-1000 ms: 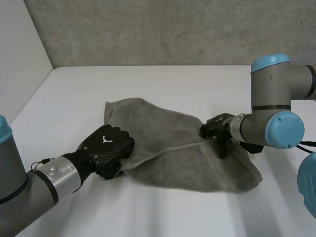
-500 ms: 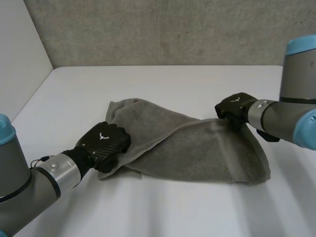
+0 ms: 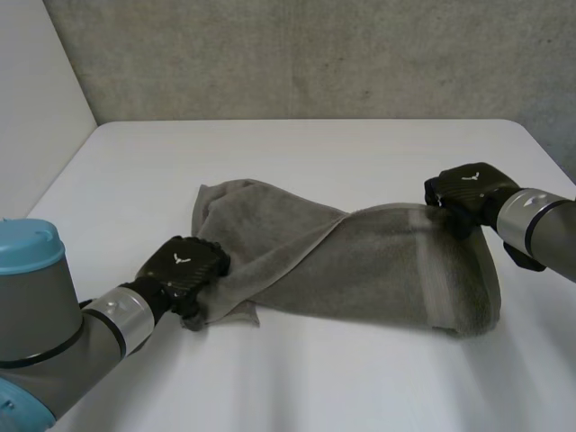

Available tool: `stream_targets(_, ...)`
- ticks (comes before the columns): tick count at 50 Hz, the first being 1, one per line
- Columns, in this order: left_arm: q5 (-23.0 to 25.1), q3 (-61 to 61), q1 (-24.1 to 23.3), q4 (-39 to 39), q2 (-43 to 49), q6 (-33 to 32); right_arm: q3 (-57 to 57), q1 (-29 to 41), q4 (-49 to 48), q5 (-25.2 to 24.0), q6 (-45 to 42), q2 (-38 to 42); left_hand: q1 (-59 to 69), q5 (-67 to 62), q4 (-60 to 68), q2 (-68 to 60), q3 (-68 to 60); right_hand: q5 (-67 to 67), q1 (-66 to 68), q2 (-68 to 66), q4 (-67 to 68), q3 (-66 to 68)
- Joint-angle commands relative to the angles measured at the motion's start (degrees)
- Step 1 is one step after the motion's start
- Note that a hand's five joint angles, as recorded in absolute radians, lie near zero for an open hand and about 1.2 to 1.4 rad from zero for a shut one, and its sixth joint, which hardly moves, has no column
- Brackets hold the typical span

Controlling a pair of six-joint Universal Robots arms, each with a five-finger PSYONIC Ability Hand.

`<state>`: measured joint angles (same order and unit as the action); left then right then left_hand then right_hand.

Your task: Fold the towel.

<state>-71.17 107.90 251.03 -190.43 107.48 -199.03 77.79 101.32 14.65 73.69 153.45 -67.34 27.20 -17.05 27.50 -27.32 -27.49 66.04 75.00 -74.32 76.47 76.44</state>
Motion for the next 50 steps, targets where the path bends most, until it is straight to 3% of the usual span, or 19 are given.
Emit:
stream_targets(1,0.0,2.7,-0.2,0.4,-6.1,4.4,-0.2,-0.7,-1.2,-0.1,2.1,-0.4,-0.2,0.0,-0.5,0.3,0.5,4.0,5.0,-5.7,3.5,3.6)
stream_targets(7,0.1,4.9,0.9,0.1,-11.1,7.1,-0.7,-2.7,-3.9,1.2,2.2,0.5,-0.3,0.2,-0.6,0.5,0.6,4.0,5.0,-5.7,3.5,3.6)
stream_targets(14,0.0,6.7,1.2,0.1,-15.0,8.0,-1.7,-6.4,-9.5,6.3,4.8,2.2,0.5,-0.7,0.2,-0.4,-0.2,4.0,5.0,-5.7,3.5,3.6)
stream_targets(20,-0.2,6.8,0.2,0.5,-15.5,8.3,-1.6,-7.7,-10.2,6.5,5.0,3.1,1.5,-1.7,1.2,-1.4,-1.2,4.0,5.0,-5.7,3.5,3.6)
stream_targets(26,-0.9,6.3,-2.1,1.4,-15.0,13.1,-1.6,-8.6,-12.1,6.7,5.3,4.8,10.1,-10.2,9.8,-10.0,-9.8,4.0,5.0,-5.7,3.5,3.6)
stream_targets(28,-0.8,5.7,-3.0,1.5,-14.1,15.2,-1.6,-8.6,-12.6,7.1,5.2,5.7,18.6,-18.8,18.3,-18.5,-18.3,4.0,5.0,-5.7,3.5,3.6)
stream_targets(31,-0.7,4.9,-3.8,1.5,-12.7,15.8,-1.6,-8.5,-12.5,7.2,5.2,6.1,21.0,-21.2,20.7,-20.9,-20.7,4.0,5.0,-5.7,3.5,3.6)
stream_targets(34,-0.9,2.5,-7.5,1.9,-8.5,16.5,-1.5,-8.3,-12.5,7.2,5.2,6.4,20.9,-21.0,20.6,-20.7,-20.6,4.0,5.0,-5.7,3.5,3.6)
stream_targets(36,-0.9,0.5,-10.5,3.0,-5.5,16.8,-1.4,-8.2,-12.3,7.1,5.1,6.4,18.4,-18.5,18.1,-18.2,-18.1,4.0,5.0,-5.7,3.5,3.6)
stream_targets(42,-1.5,-3.0,-12.2,3.6,-0.1,16.8,-1.1,-8.1,-12.2,7.0,5.0,6.1,13.3,-13.4,13.0,-13.2,-13.0,4.0,5.0,-5.7,3.5,3.6)
stream_targets(50,-7.8,-9.2,-14.2,3.3,7.4,16.4,-0.4,-8.0,-12.2,6.6,5.0,5.8,6.2,-6.4,5.9,-6.1,-5.9,4.0,5.0,-5.7,3.5,3.6)
